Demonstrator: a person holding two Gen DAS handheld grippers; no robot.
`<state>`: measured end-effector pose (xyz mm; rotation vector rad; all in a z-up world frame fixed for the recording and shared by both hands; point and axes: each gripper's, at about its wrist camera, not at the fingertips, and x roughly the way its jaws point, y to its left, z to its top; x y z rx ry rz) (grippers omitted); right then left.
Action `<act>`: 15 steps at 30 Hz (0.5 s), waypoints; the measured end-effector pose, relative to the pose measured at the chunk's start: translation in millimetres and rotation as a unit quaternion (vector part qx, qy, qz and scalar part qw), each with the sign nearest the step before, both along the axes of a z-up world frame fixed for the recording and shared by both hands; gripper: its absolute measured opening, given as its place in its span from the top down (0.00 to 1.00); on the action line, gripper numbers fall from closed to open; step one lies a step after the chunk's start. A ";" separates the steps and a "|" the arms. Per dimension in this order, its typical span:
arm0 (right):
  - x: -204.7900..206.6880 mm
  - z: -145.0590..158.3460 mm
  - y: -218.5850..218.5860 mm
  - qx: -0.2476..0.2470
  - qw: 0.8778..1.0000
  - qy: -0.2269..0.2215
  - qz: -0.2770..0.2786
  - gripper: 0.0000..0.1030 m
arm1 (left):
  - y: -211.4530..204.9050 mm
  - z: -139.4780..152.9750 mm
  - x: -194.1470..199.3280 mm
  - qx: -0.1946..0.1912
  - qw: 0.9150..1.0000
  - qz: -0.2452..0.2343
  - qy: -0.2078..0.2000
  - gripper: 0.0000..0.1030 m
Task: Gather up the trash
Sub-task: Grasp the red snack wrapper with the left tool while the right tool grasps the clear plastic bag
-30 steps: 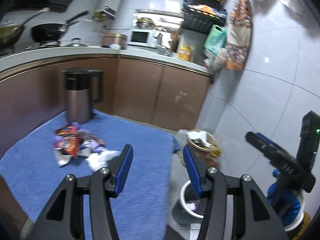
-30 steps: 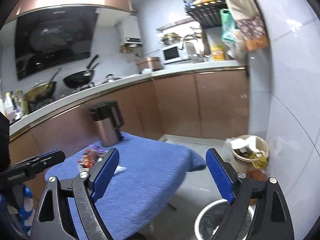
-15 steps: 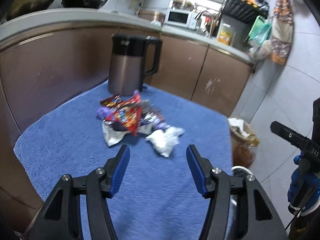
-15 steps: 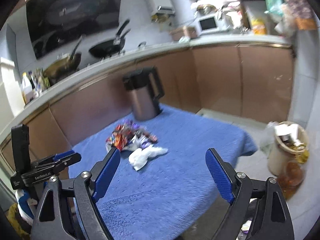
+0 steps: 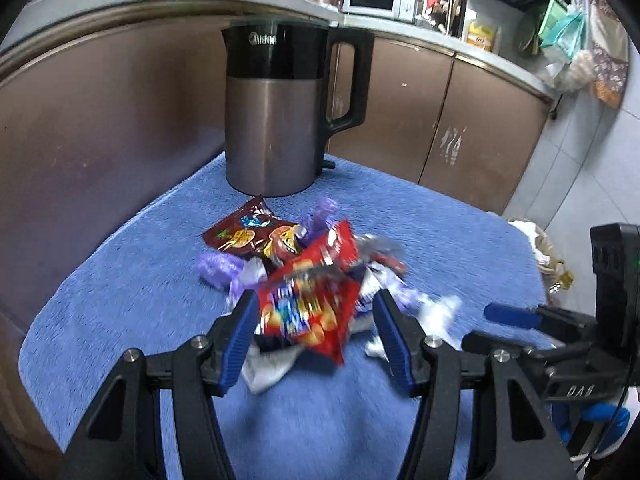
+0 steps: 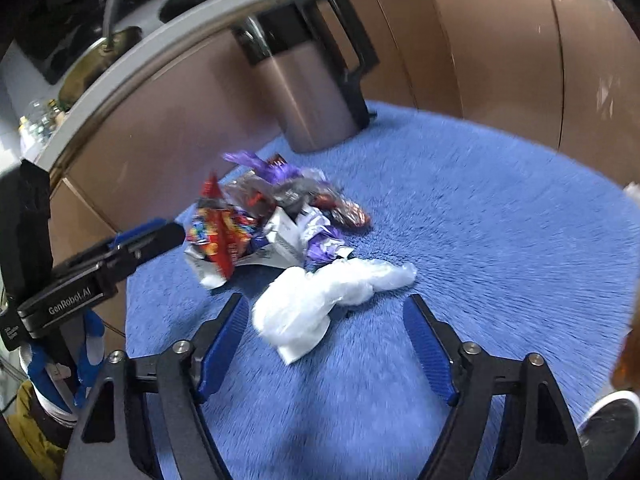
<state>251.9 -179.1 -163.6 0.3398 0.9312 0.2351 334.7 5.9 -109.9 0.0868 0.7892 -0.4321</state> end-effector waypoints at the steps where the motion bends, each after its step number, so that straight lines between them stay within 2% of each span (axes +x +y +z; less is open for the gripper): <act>1: 7.6 -7.3 0.2 0.005 1.000 0.009 -0.001 0.28 | -1.2 -3.0 6.1 0.000 1.000 0.001 0.005 0.45; 5: 27.8 -27.9 -2.5 0.027 0.999 0.037 -0.006 0.36 | -1.7 -19.2 27.1 -0.008 0.999 0.009 0.032 0.46; 8: 34.1 -36.7 -5.2 0.042 0.998 0.047 -0.011 0.52 | 3.7 -22.1 28.4 -0.023 0.999 0.012 0.040 0.48; 9: 34.9 -39.4 -6.2 0.047 0.998 0.049 -0.012 0.59 | 5.6 -22.2 27.8 -0.028 0.999 0.011 0.041 0.54; 10: 35.6 -41.4 -6.7 0.051 0.997 0.050 -0.012 0.61 | 7.4 -22.4 27.3 -0.034 0.998 0.009 0.046 0.59; 12: 35.7 -42.7 -6.4 0.053 0.997 0.047 -0.011 0.64 | 8.7 -22.7 27.3 -0.041 0.998 0.008 0.049 0.65; 15: 32.8 -41.0 -4.2 0.050 0.998 0.041 -0.008 0.66 | 8.0 -23.0 24.0 -0.050 0.997 -0.001 0.055 0.88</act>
